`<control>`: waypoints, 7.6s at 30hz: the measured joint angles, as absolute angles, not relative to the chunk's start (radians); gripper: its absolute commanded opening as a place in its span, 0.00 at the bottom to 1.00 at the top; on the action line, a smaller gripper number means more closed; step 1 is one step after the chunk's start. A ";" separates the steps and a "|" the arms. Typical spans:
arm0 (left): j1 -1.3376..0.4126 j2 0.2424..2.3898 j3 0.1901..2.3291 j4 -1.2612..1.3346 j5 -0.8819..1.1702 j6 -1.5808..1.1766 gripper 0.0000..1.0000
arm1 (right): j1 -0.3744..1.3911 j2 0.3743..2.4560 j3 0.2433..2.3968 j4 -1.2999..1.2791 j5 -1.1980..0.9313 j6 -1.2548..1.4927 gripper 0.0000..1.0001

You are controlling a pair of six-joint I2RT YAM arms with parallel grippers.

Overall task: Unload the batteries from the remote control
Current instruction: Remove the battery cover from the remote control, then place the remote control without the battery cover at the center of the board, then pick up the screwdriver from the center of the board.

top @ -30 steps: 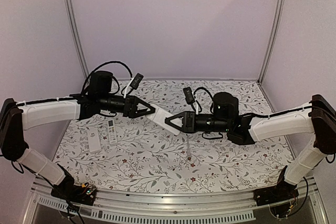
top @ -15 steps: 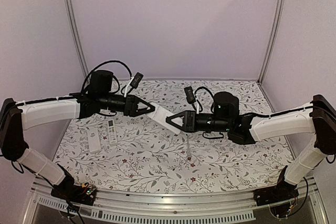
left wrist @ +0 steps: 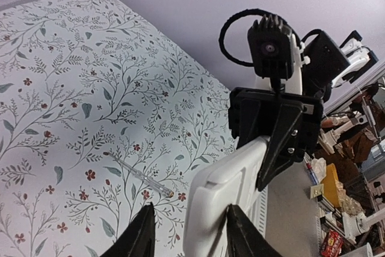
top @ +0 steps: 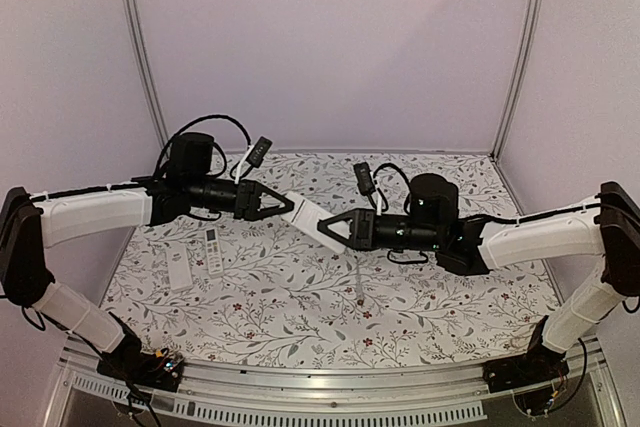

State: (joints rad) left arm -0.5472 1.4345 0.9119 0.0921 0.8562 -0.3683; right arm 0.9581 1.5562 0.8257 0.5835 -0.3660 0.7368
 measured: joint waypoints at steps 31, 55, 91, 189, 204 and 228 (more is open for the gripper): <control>-0.524 1.440 0.907 0.149 0.954 -0.408 0.09 | 0.953 1.518 0.783 0.572 -0.281 0.756 0.00; -0.523 1.444 0.900 0.195 0.984 -0.433 0.03 | 0.949 1.517 0.762 0.556 -0.238 0.775 0.00; -0.019 1.114 0.895 -0.156 0.402 -0.316 0.94 | 0.787 1.618 0.813 0.273 -0.151 0.794 0.00; -0.307 1.140 0.835 -0.099 0.371 -0.342 0.95 | 0.982 1.805 1.068 -0.363 0.073 0.840 0.38; -0.307 1.145 0.835 -0.100 0.367 -0.344 0.94 | 1.017 1.883 1.169 -0.460 0.149 0.854 0.31; -0.307 1.147 0.835 -0.102 0.369 -0.345 0.95 | 1.053 1.952 1.253 -0.633 0.298 0.875 0.24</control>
